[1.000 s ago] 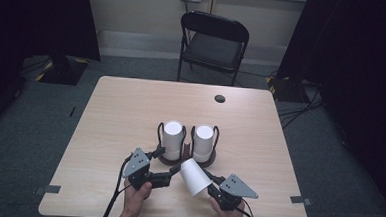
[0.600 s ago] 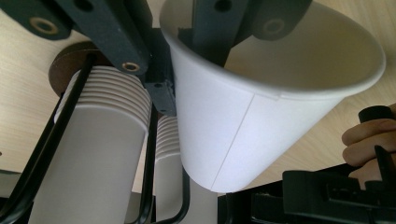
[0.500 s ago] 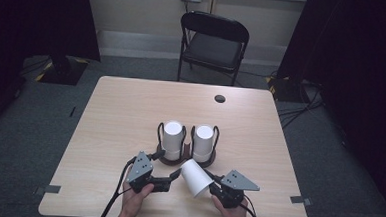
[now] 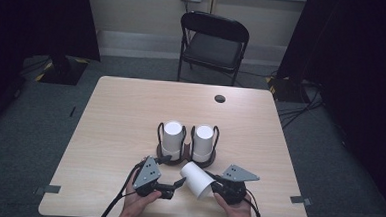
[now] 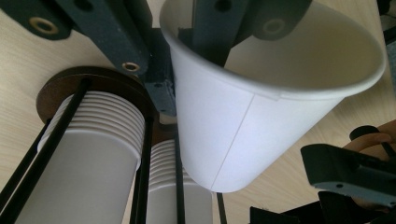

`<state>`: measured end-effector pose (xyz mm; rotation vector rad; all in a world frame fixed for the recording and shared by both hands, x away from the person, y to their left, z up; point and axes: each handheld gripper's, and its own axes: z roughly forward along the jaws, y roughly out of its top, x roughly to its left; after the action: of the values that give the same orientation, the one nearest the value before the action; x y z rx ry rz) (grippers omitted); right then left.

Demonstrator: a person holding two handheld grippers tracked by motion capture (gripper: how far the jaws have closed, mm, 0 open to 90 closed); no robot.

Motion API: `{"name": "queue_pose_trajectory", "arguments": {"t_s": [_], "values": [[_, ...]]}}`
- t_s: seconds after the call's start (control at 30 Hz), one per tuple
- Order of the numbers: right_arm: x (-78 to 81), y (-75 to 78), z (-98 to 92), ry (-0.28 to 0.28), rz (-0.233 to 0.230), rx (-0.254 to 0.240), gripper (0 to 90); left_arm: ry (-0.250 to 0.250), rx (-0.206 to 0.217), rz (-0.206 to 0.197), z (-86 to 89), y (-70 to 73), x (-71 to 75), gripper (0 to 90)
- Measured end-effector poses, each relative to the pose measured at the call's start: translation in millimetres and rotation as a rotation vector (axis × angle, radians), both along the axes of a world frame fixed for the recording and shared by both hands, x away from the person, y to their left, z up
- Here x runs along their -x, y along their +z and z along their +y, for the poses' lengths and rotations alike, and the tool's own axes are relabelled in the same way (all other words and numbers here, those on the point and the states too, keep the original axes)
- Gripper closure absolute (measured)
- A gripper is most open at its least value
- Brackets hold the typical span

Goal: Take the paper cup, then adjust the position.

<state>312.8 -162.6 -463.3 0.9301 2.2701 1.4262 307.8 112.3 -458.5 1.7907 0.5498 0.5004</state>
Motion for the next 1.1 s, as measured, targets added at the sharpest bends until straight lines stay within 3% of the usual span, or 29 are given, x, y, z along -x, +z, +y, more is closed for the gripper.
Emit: {"name": "queue_pose_trajectory", "arguments": {"t_s": [0.27,0.4,0.63,0.77,0.93,1.1], "values": [[-8.6,5.9,2.0,0.031,0.055,0.044,87.3,-0.057,-0.061,-0.035,-4.0,-4.2,2.5,17.5],[-10.4,7.5,4.0,0.040,0.063,0.057,87.5,-0.119,-0.051,-0.044,-3.7,-7.8,4.3,17.4],[-12.9,12.7,5.3,0.075,0.094,0.097,87.7,-0.164,-0.097,-0.066,-10.5,-11.5,6.7,16.5],[-16.5,18.6,7.9,0.103,0.116,0.146,87.7,-0.168,-0.160,-0.081,-14.8,-12.7,8.3,16.1],[-19.1,20.1,12.1,0.133,0.142,0.183,87.7,-0.178,-0.170,-0.091,-18.7,-14.3,9.6,15.6],[-22.6,18.8,14.4,0.141,0.163,0.192,87.7,-0.180,-0.215,-0.108,-20.9,-14.8,10.7,15.6]]}}
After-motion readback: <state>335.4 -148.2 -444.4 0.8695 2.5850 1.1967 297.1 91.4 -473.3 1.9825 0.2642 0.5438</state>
